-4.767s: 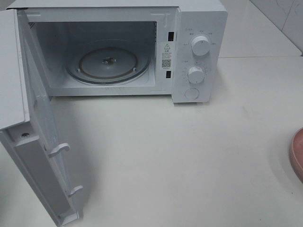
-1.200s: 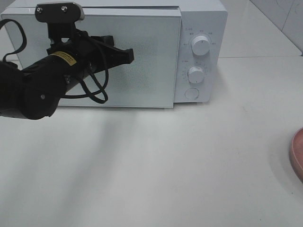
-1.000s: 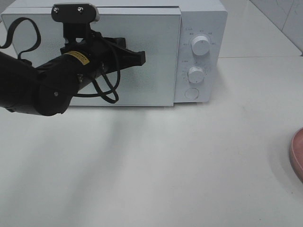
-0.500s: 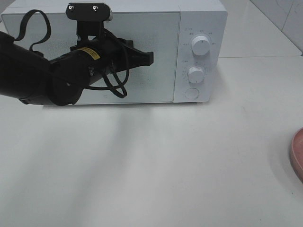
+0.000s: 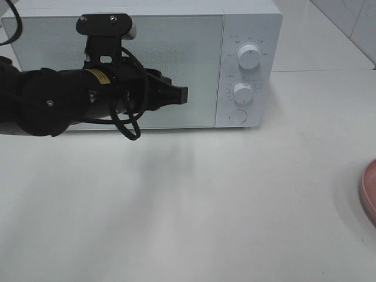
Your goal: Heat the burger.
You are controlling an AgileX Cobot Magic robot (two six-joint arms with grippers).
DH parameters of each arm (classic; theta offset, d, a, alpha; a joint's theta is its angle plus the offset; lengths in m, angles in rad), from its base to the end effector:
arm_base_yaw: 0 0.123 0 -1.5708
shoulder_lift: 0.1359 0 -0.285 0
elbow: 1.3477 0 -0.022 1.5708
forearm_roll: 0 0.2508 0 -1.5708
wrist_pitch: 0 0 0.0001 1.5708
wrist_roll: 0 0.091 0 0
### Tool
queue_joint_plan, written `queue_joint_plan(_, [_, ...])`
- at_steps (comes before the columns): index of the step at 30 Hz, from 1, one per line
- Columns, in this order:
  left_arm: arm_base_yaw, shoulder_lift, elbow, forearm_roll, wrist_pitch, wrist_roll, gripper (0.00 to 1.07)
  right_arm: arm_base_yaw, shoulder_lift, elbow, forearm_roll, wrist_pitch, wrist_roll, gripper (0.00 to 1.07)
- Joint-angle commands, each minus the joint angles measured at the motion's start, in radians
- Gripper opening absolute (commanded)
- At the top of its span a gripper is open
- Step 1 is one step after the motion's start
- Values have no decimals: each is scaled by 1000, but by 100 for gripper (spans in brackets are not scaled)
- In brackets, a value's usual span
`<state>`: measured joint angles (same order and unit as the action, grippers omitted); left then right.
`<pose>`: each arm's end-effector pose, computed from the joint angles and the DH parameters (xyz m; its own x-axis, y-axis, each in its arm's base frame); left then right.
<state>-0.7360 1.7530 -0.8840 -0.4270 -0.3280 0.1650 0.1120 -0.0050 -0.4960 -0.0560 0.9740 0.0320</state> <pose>0.2768 -0.2344 0.1908 -0.4715 0.1070 -0.8753 0.4787 0.8647 -0.1522 -0.0014 -0.0044 0.2834 -0.3733 -0.0415 -0.9268 -0.0688 0.9975 -0.0169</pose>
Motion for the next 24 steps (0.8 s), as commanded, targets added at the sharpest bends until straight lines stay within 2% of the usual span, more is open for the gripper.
queue_joint_plan(1, [-4, -50, 8, 1, 183, -2, 97, -5, -24, 2, 5, -13, -9, 74])
queue_joint_plan(2, [-4, -50, 8, 1, 183, -2, 97, -5, -24, 2, 5, -13, -9, 74])
queue_joint_plan(3, [-4, -73, 8, 22, 282, -2, 101, -5, -24, 2, 5, -13, -9, 74])
queue_joint_plan(7, [-4, -107, 8, 69, 422, -2, 100, -5, -24, 2, 5, -13, -9, 74])
queue_joint_plan(9, [-4, -146, 8, 115, 564, -2, 100, -5, -24, 2, 5, -13, -9, 74])
queue_joint_plan(10, [-4, -146, 8, 115, 564, -2, 100, -5, -24, 2, 5, -13, -9, 74])
queue_joint_plan(11, [-4, -177, 8, 141, 663, -2, 100, -5, -24, 2, 5, -13, -9, 74])
queue_joint_plan(12, [-4, -177, 8, 141, 663, -2, 100, -5, -24, 2, 5, -13, -9, 74])
queue_joint_plan(13, [-4, -211, 8, 159, 757, -2, 100, -5, -24, 2, 5, -13, -9, 74])
queue_joint_plan(15, [-4, -228, 8, 160, 800, -2, 100, -5, -24, 2, 5, -13, -9, 74])
queue_joint_plan(16, [-3, -271, 8, 168, 888, -3, 99, -5, -24, 2, 5, -13, -9, 74])
queue_joint_plan(18, [1, -293, 8, 174, 920, -6, 99, -5, -24, 2, 5, -13, -9, 74])
queue_joint_plan(19, [13, -330, 8, 176, 967, -19, 99, -5, -24, 2, 5, -13, -9, 74])
queue_joint_plan(20, [47, -367, 8, 184, 1011, -55, 99, -5, -24, 2, 5, -13, -9, 74])
queue_joint_plan(22, [71, -380, 8, 191, 1028, -72, 99, -5, -24, 2, 5, -13, -9, 74])
queue_joint_plan(23, [133, -412, 8, 208, 1076, -108, 99, -5, -24, 2, 5, -13, -9, 74])
queue_joint_plan(24, [133, -412, 8, 208, 1076, -108, 99, -5, -24, 2, 5, -13, -9, 74])
